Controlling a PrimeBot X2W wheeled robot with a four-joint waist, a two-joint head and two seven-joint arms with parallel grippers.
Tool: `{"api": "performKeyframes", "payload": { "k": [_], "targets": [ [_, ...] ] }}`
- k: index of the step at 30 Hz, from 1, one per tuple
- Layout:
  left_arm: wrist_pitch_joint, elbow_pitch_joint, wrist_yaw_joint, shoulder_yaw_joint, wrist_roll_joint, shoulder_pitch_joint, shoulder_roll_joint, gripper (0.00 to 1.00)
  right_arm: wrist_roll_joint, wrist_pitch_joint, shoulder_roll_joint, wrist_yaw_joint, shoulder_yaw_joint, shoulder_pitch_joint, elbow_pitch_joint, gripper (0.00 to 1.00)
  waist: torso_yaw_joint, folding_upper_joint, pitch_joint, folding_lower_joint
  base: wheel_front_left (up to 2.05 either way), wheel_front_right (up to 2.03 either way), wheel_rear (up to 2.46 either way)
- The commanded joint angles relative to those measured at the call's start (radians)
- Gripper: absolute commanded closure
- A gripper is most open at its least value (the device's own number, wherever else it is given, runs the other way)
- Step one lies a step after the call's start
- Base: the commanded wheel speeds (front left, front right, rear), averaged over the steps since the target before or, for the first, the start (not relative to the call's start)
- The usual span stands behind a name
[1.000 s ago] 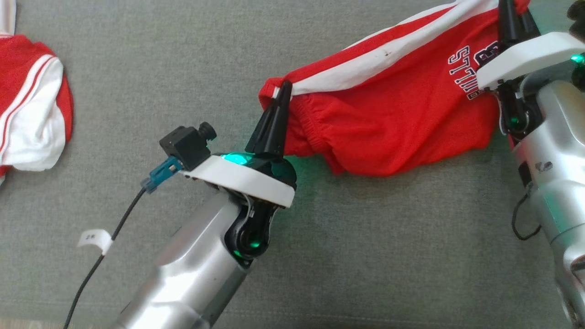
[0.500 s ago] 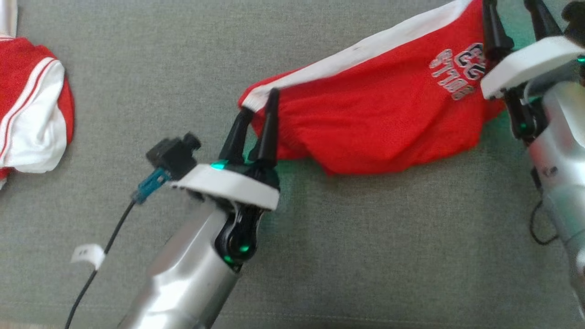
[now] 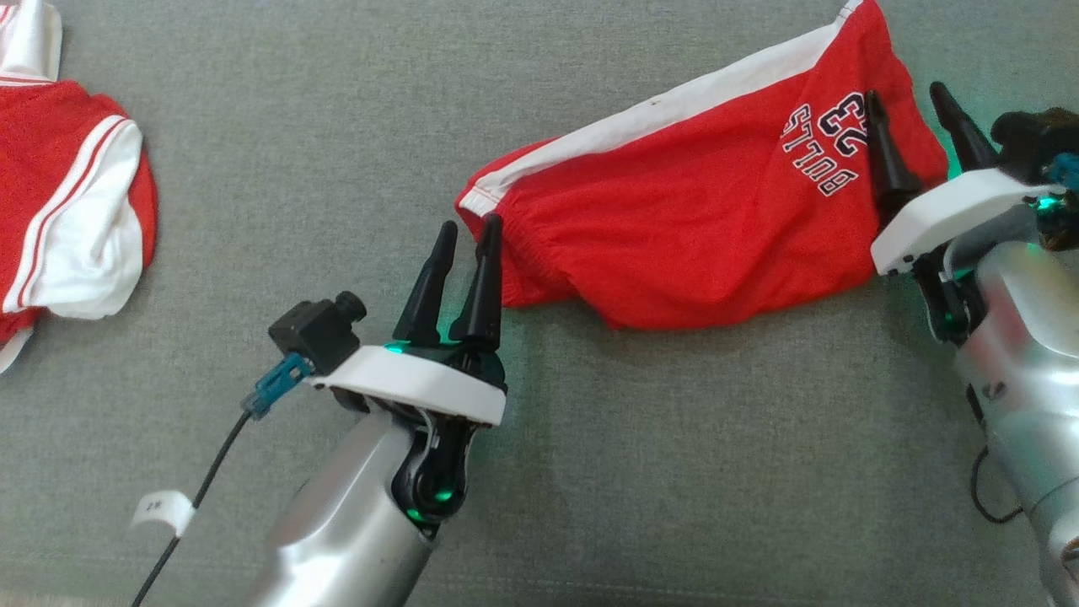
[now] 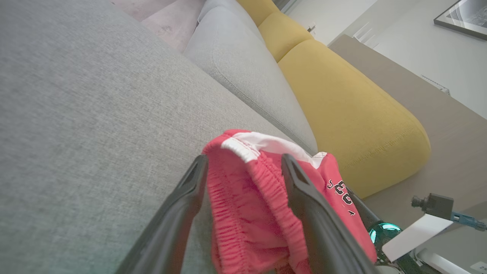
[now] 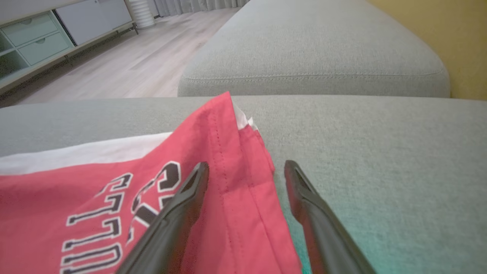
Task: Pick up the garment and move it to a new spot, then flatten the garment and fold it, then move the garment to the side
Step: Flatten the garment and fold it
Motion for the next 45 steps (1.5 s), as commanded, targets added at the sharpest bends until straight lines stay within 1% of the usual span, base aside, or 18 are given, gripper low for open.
{"api": "performKeyframes", "payload": {
  "k": [1,5,8,12,18,19,20,21,25,30,31,36,40,45],
  "targets": [
    [-0.005,-0.026,0.002,0.039,0.011,0.012,0.011,0.00,0.002,-0.011,0.004,-0.001,0.006,-0.003,-0.031,0.00,0.004,0.0000,-0.002,0.0001,0.00,0.00,0.00],
    [-0.005,-0.040,0.002,0.056,0.026,0.032,0.009,0.00,-0.025,-0.011,0.003,-0.001,-0.031,0.003,-0.091,0.00,0.012,0.0000,-0.013,0.0001,0.00,0.00,0.00],
    [-0.005,-0.045,0.002,0.063,0.037,0.049,0.008,0.00,-0.052,-0.011,0.005,-0.001,-0.041,0.026,-0.083,0.00,0.021,0.0000,-0.027,0.0001,0.00,0.00,0.00],
    [-0.005,-0.053,0.002,0.090,0.053,0.069,0.006,0.00,-0.089,-0.011,0.009,-0.001,-0.063,0.036,-0.009,0.00,0.039,0.0000,-0.037,0.0001,0.00,0.00,0.00],
    [-0.005,-0.062,0.002,0.100,0.079,0.082,0.003,0.00,-0.097,0.016,0.039,-0.001,-0.099,0.031,0.163,0.00,0.067,0.0000,-0.038,0.0001,0.00,0.00,0.00],
    [-0.005,-0.062,0.002,0.107,0.085,0.086,0.003,0.00,-0.079,0.028,0.057,-0.001,-0.108,0.033,0.196,0.05,0.072,0.0000,-0.040,0.0001,0.00,0.00,0.00],
    [-0.005,-0.061,0.002,0.111,0.090,0.089,0.003,0.00,-0.070,0.032,0.063,-0.001,-0.109,0.036,0.208,0.64,0.072,0.0000,-0.043,0.0001,0.00,0.00,0.00],
    [-0.005,-0.059,0.002,0.115,0.093,0.092,0.003,0.00,-0.065,0.035,0.070,-0.001,-0.103,0.040,0.213,1.00,0.071,0.0000,-0.046,0.0001,0.00,0.00,0.00],
    [-0.005,-0.052,0.002,0.151,0.129,0.111,0.002,0.00,-0.009,0.014,0.079,-0.001,-0.110,0.065,0.197,1.00,0.054,0.0000,-0.078,0.0001,0.00,0.00,0.00],
    [-0.005,-0.043,0.002,0.209,0.226,0.155,0.012,0.00,0.080,-0.007,0.083,-0.001,-0.144,0.141,0.145,1.00,0.018,0.0000,-0.137,0.0001,0.00,0.00,0.00],
    [-0.005,-0.043,0.002,0.209,0.226,0.155,0.012,0.00,0.080,-0.007,0.083,-0.001,-0.144,0.141,0.145,1.00,0.018,0.0000,-0.137,0.0001,0.00,0.00,0.00],
    [-0.005,-0.037,0.002,0.298,0.323,0.222,0.014,0.00,0.136,-0.010,0.082,-0.001,-0.164,0.246,0.050,1.00,-0.021,0.0000,-0.201,0.0001,0.00,0.00,0.00],
    [-0.005,-0.038,0.002,0.364,0.364,0.288,0.008,0.00,0.151,-0.011,0.082,-0.001,-0.186,0.325,-0.017,1.00,-0.039,0.0000,-0.244,0.0001,0.00,0.00,0.00],
    [-0.005,-0.039,0.002,0.381,0.378,0.341,0.002,0.00,0.130,-0.011,0.076,-0.001,-0.226,0.364,-0.107,1.00,-0.034,0.0000,-0.262,0.0001,0.00,0.00,0.00]
  ]
}}
